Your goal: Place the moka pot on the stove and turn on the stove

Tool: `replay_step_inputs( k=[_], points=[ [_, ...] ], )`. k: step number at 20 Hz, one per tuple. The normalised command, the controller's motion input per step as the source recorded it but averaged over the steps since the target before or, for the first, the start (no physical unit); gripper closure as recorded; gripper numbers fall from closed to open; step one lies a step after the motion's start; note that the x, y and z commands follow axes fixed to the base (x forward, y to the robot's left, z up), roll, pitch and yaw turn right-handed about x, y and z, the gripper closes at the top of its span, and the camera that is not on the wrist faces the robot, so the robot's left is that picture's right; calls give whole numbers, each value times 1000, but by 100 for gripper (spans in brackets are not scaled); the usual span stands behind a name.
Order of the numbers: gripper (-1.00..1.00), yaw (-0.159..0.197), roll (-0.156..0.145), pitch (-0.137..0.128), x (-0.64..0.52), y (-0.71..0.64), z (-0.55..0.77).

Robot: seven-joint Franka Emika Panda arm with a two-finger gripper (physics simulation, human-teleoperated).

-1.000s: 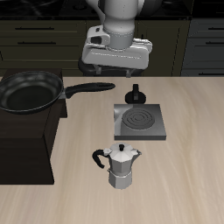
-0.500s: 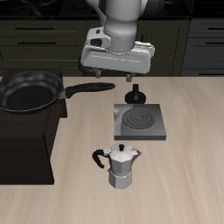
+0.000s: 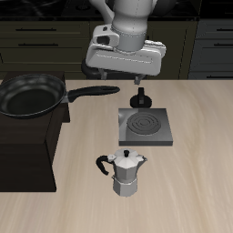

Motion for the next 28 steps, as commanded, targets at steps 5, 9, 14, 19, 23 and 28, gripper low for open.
replay_step_inputs(
  k=[5, 9, 14, 19, 23, 28],
  points=[
    [-100, -10, -6, 3, 171, 14, 58],
    [-100, 13, -13, 4, 295, 11, -1],
    [-100, 9, 5, 4, 184, -5, -3],
    [-100, 2, -10, 9, 227, -4, -9],
    [-100, 4, 3, 8, 199, 37, -30],
    [-100, -12, -18, 5, 178, -5, -21]
  ],
)
